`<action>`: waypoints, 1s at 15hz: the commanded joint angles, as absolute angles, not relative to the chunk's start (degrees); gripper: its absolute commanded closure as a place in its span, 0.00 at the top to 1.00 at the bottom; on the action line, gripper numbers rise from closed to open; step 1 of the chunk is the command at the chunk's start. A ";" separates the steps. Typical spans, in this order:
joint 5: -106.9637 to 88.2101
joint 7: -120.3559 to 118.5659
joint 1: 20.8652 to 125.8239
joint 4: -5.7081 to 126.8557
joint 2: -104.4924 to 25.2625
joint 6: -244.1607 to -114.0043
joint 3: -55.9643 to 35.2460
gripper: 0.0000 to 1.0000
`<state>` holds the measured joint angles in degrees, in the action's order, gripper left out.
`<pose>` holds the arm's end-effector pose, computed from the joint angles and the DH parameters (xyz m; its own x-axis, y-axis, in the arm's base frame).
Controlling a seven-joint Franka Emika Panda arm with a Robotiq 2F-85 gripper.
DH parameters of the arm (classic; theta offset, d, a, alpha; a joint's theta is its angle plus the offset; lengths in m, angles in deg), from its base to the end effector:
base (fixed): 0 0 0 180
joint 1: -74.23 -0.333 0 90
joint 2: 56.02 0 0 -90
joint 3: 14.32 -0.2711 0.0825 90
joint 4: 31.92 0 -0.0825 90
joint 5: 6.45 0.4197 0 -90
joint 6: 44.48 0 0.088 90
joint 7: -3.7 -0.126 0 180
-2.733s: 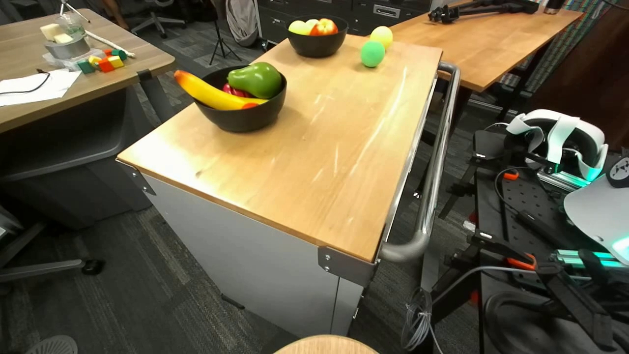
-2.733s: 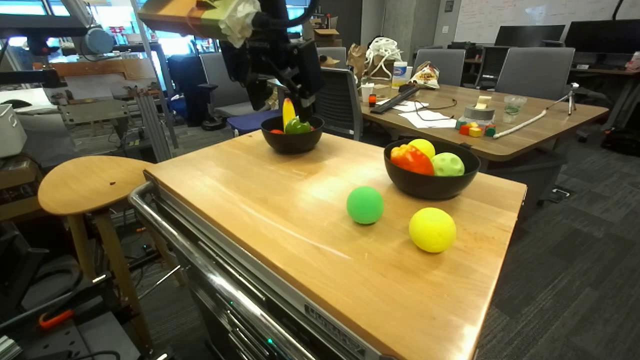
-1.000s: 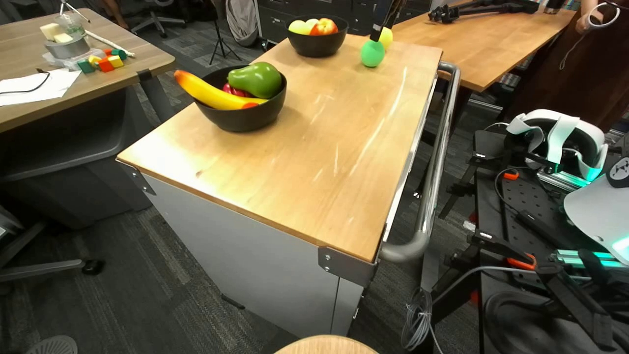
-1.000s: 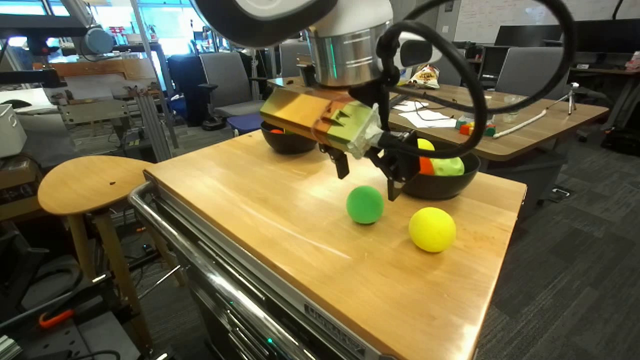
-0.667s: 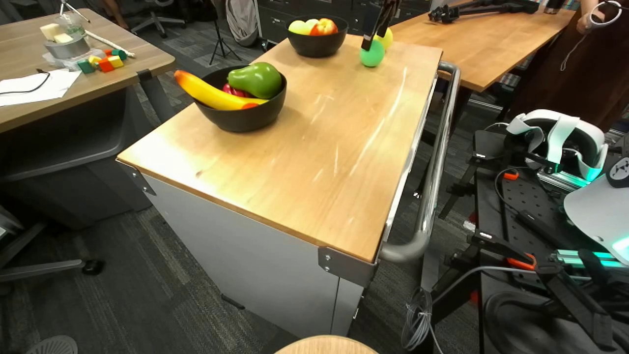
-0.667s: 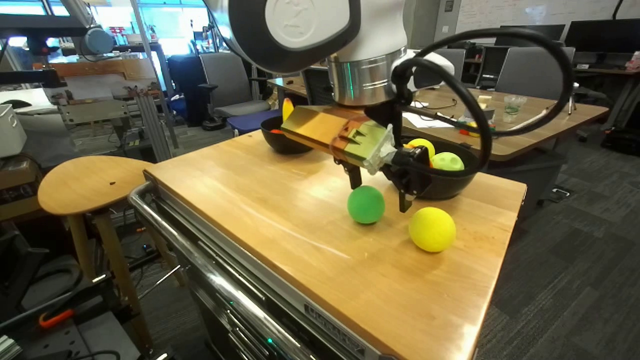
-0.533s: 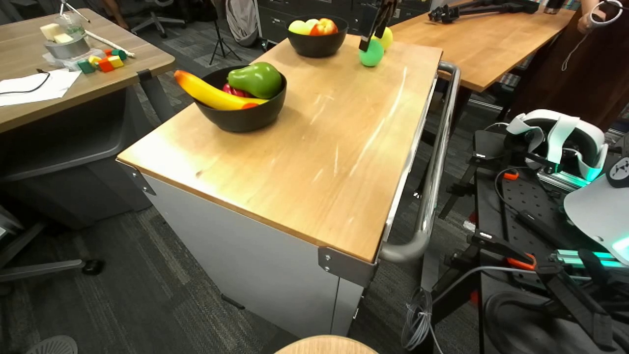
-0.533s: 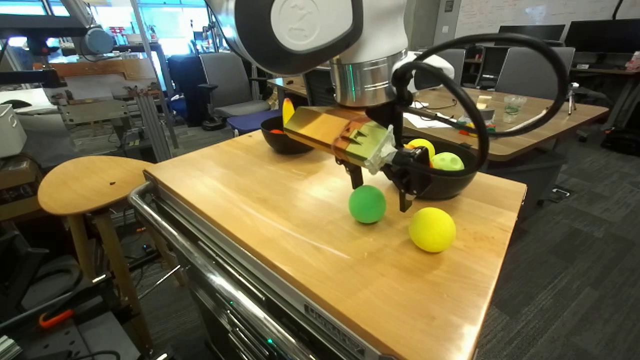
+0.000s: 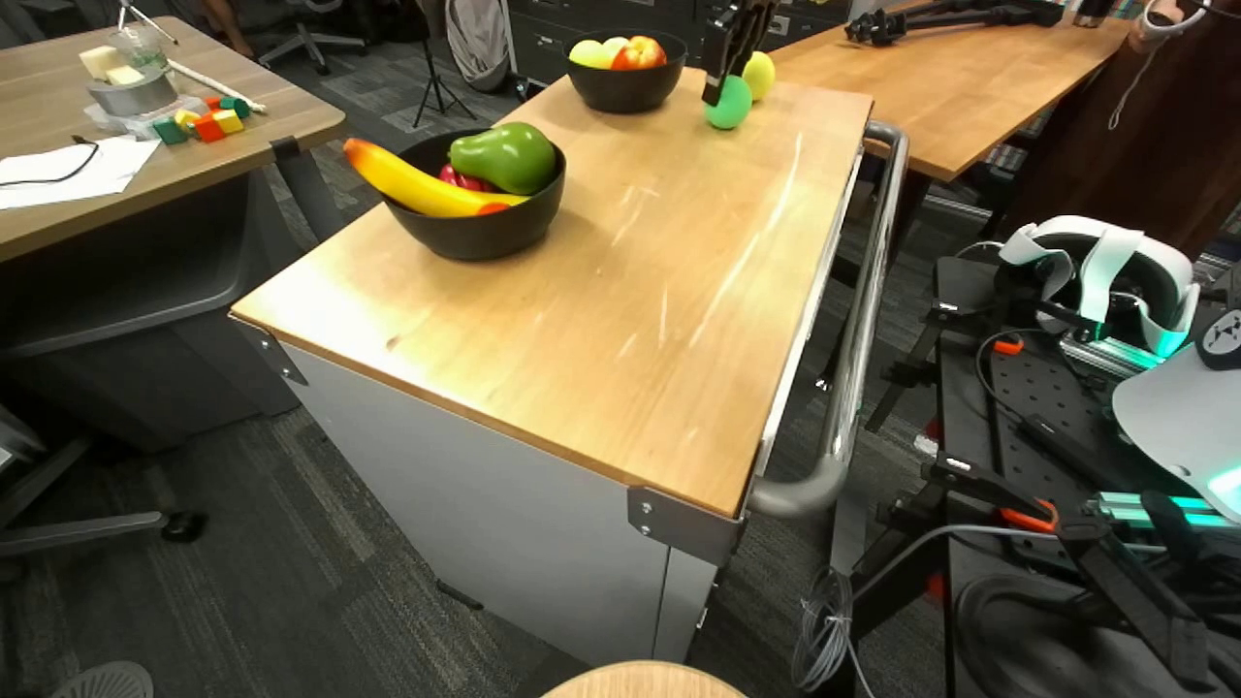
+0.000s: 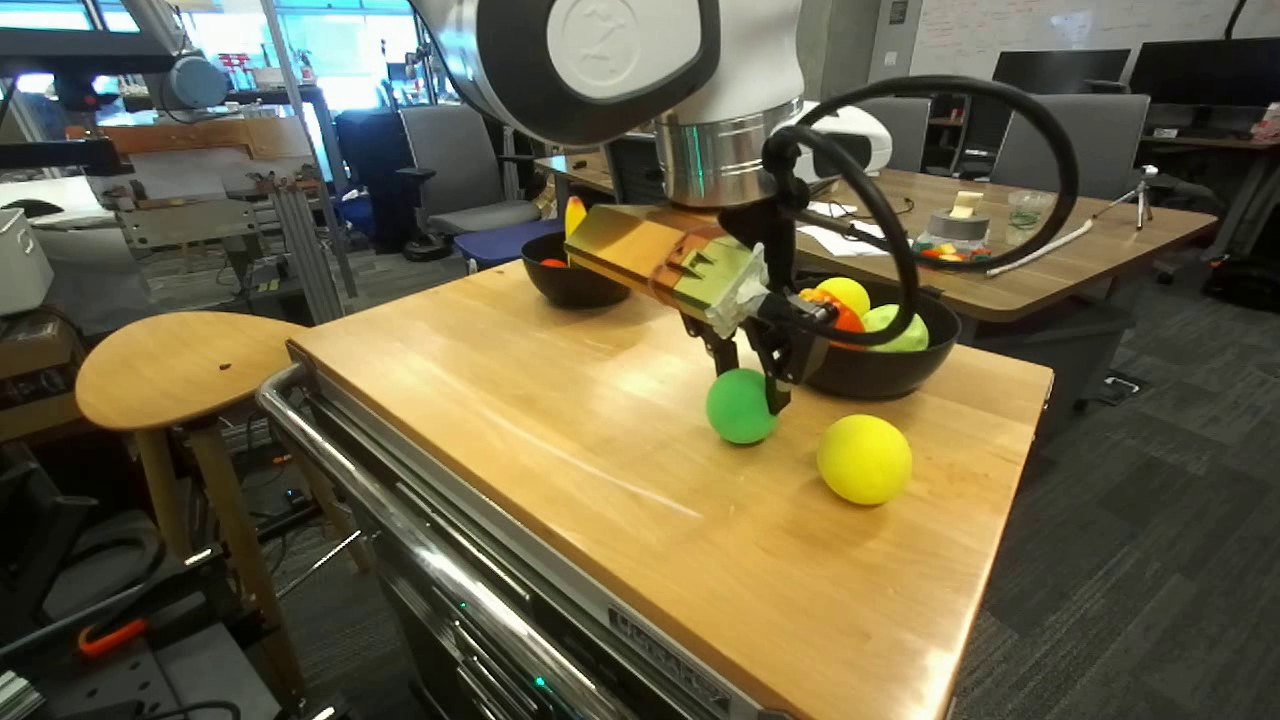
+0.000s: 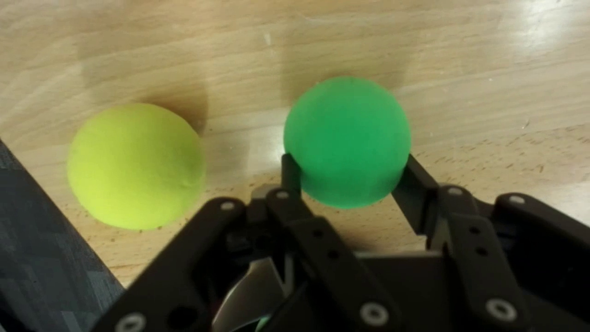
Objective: Split the fruits between the two bowls
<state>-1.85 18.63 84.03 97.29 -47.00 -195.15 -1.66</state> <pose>0.5334 -0.2241 0.2279 0.9593 -0.1808 0.2171 -0.1934 -0.9804 0.0378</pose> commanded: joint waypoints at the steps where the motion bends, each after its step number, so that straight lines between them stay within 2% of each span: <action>1: -1.00 15.95 84.85 94.76 -48.62 -189.78 -3.40 0.27; 3: 1.96 19.60 84.60 93.76 -53.56 -184.89 -5.28 0.20; 8: 8.72 26.59 82.86 86.30 -59.02 -186.67 -6.89 0.22; 15: 8.61 33.44 84.53 83.47 -50.31 -202.04 -4.54 0.21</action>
